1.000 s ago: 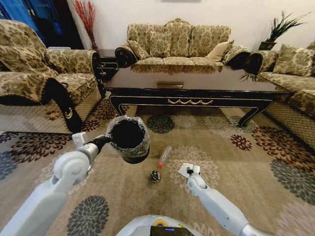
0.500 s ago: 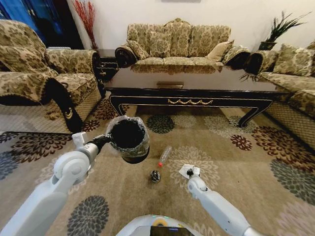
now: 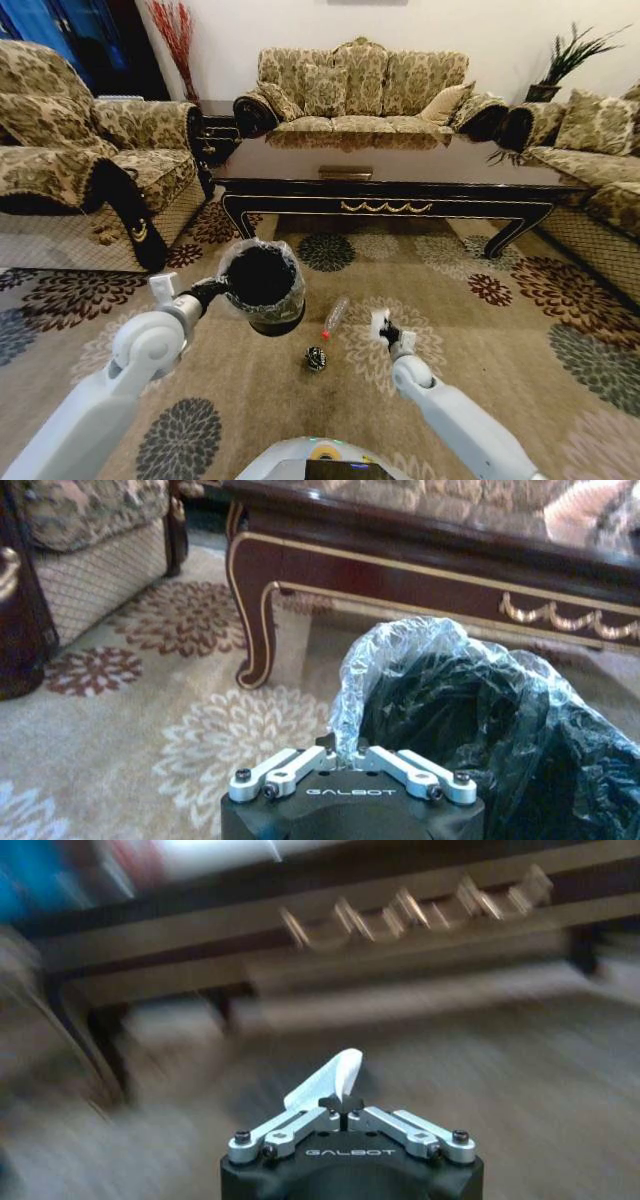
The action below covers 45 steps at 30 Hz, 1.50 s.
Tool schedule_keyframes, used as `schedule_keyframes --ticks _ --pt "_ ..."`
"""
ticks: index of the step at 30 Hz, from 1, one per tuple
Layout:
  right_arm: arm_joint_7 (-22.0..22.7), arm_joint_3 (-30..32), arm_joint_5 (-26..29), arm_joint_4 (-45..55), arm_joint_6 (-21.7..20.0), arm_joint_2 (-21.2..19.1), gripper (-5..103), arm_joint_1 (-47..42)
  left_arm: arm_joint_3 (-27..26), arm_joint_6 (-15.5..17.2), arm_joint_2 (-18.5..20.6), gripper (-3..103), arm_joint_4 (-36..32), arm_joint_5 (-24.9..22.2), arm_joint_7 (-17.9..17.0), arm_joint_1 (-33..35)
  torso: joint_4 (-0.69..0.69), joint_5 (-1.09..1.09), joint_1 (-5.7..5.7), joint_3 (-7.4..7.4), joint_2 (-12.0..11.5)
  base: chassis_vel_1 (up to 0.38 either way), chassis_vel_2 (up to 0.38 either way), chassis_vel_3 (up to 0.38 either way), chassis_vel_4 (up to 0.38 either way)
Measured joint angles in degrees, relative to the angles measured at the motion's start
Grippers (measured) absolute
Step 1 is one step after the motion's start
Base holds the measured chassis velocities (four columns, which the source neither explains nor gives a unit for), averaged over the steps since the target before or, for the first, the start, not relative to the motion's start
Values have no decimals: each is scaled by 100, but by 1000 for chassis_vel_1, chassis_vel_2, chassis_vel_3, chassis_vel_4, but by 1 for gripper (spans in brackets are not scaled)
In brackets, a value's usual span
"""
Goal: Move to the front of the table and pick up the trash from the floor, then place it into the trash bin.
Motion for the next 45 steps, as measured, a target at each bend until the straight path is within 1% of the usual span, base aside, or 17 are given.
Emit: schedule_keyframes --ticks 2,3,4,5,7,8,10,11,12,17,23,30,37,40,43,44,45 --pt "-423 -7 181 72 333 -24 0 187 76 10 52 4 32 4 6 9 0 0 0 0 0 0 0 0 0" --pt "-423 -7 181 72 333 -24 0 187 76 10 52 4 32 4 6 9 0 0 0 0 0 0 0 0 0" --pt "-756 -104 428 158 605 -47 0 432 161 16 124 4 87 -4 15 -6 0 -1 0 0 0 0 0 0 0" --pt "-877 -216 618 225 729 -54 0 609 223 17 180 4 130 -11 25 -38 -1 -2 0 0 0 0 0 0 0" --pt "-1069 -579 992 369 916 -54 0 1100 379 18 328 4 251 -27 88 -146 -1 1 0 0 0 0 0 0 0" --pt "-1069 -579 992 369 916 -54 0 1100 379 18 328 4 251 -27 88 -146 -1 1 0 0 0 0 0 0 0" --pt "-1223 -922 1111 403 1017 -12 0 1465 442 16 399 4 349 -62 155 -223 -1 -3 0 0 0 0 0 0 0" --pt "-1297 -1182 1208 431 1054 46 0 1696 485 9 410 4 449 -86 182 -300 1 2 0 1 0 0 0 0 0" --pt "-1297 -1182 1208 431 1054 46 0 1696 485 9 410 4 449 -86 182 -300 1 2 0 1 0 0 0 0 0" --pt "-1221 -2004 1763 692 1068 312 0 2208 741 -40 375 4 856 -90 294 -698 0 -1 0 1 0 0 0 0 0" --pt "-1264 -2673 1737 615 1096 859 0 2548 1019 -70 277 4 1200 -121 337 -1154 -1 -1 0 1 0 0 0 0 0" --pt "-1313 -2921 1701 389 1104 1138 0 2757 1196 -86 167 4 1370 -139 342 -1416 0 0 0 1 0 0 0 0 0" --pt "-1326 -2936 1677 289 1068 1065 -1 2811 1242 -92 133 4 1381 -169 342 -1506 -2 0 0 0 0 0 0 0 0" --pt "-1347 -2931 1665 254 1019 990 14 2807 1244 -92 135 4 1382 -179 342 -1531 -1 0 0 0 0 0 0 0 0" --pt "-1369 -2923 1663 253 1013 963 20 2767 1243 -91 140 4 1382 -180 341 -1533 0 0 0 0 0 0 0 0 0" --pt "-1371 -2919 1663 268 999 922 31 2724 1239 -91 153 4 1381 -180 341 -1533 0 0 0 0 0 0 0 0 0" --pt "-1371 -2919 1663 268 999 922 31 2724 1239 -91 153 4 1381 -180 341 -1533 0 0 0 0 0 0 0 0 0"
